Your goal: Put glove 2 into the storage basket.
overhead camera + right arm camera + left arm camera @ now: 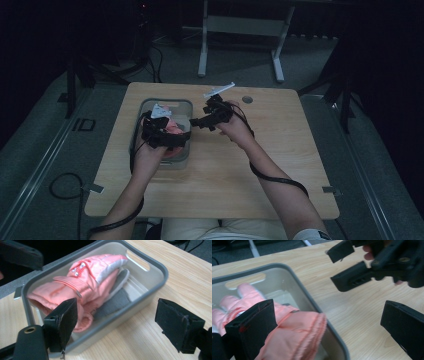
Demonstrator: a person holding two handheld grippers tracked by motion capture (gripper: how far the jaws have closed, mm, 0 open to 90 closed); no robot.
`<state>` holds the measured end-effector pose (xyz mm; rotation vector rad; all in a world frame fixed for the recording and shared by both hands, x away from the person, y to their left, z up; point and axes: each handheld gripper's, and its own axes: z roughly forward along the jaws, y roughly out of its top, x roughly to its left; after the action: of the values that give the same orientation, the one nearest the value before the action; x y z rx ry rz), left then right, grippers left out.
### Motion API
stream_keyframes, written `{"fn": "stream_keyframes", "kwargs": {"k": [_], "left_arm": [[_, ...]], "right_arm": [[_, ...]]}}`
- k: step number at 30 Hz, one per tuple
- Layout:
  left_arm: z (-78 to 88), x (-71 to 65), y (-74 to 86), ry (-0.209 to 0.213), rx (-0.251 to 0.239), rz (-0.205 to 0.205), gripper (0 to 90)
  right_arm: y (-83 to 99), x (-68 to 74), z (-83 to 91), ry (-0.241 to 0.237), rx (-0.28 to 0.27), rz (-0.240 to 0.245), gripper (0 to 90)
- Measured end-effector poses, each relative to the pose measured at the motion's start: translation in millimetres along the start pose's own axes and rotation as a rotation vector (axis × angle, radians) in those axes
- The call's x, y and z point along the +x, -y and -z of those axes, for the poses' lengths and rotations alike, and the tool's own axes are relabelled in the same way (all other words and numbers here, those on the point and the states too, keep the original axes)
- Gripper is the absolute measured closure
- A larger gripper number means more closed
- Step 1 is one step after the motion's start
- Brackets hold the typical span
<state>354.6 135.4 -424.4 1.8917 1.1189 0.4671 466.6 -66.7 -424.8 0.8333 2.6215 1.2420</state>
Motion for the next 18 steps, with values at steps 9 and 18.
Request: {"fn": "stream_keyframes", "kwargs": {"k": [9,18], "left_arm": [[-8.8,-26.9,6.6,0.082,-0.021,-0.041,0.0],[-15.6,-51.3,11.1,0.105,-0.008,-0.121,0.0]], "right_arm": [[18.6,-8.6,10.9,0.008,-0.005,0.017,18.0],[37.8,-11.2,17.6,0.019,-0.009,0.027,18.1]]}}
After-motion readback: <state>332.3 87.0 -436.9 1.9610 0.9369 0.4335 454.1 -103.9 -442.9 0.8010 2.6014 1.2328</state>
